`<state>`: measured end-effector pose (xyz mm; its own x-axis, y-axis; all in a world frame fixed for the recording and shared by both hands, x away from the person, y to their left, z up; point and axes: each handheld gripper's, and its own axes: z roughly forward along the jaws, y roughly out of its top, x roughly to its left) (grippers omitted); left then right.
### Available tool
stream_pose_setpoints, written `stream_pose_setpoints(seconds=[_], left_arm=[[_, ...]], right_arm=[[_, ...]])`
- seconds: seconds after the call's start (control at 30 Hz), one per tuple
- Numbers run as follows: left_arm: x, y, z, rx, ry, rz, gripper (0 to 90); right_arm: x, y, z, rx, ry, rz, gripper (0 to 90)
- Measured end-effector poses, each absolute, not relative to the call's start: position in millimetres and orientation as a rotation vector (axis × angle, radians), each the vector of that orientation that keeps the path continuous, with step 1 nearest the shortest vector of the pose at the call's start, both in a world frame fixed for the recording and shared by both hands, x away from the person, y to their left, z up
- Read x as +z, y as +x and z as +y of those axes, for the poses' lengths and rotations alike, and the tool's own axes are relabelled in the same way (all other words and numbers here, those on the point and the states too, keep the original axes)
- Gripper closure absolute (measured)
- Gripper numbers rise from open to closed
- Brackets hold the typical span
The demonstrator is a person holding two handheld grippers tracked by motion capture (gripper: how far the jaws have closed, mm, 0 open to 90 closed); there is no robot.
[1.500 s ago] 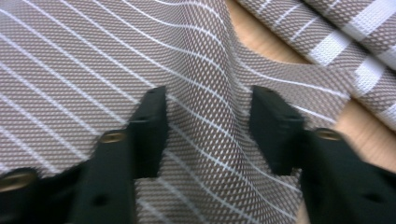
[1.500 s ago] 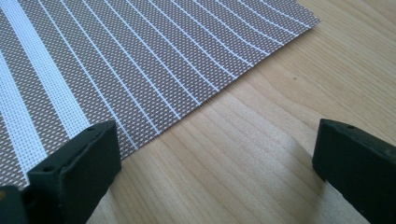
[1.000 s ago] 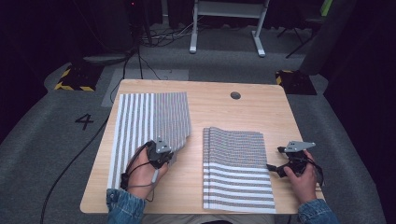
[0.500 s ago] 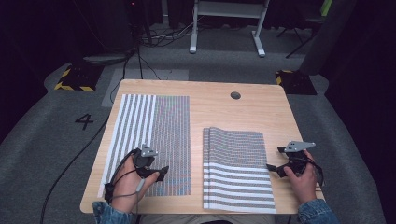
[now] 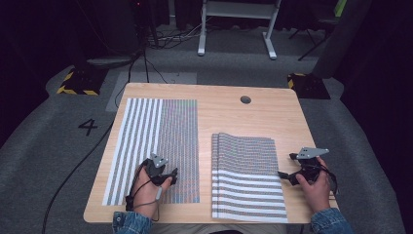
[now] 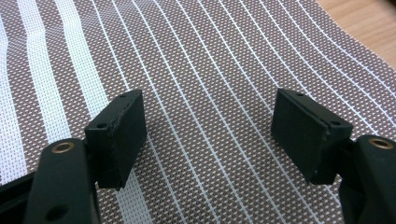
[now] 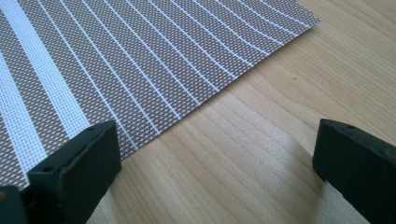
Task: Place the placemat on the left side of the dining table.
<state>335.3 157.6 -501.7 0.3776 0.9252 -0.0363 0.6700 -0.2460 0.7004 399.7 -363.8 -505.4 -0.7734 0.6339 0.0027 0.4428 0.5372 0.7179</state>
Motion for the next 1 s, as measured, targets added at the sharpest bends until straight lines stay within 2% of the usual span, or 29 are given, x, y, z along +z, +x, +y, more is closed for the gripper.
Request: stream_pose_setpoints(seconds=[1.0], left_arm=[[-501,386,194,0.496,2.011,1.345,29.3]], right_arm=[[-505,400,-364,1.067,0.898,2.513,1.2]])
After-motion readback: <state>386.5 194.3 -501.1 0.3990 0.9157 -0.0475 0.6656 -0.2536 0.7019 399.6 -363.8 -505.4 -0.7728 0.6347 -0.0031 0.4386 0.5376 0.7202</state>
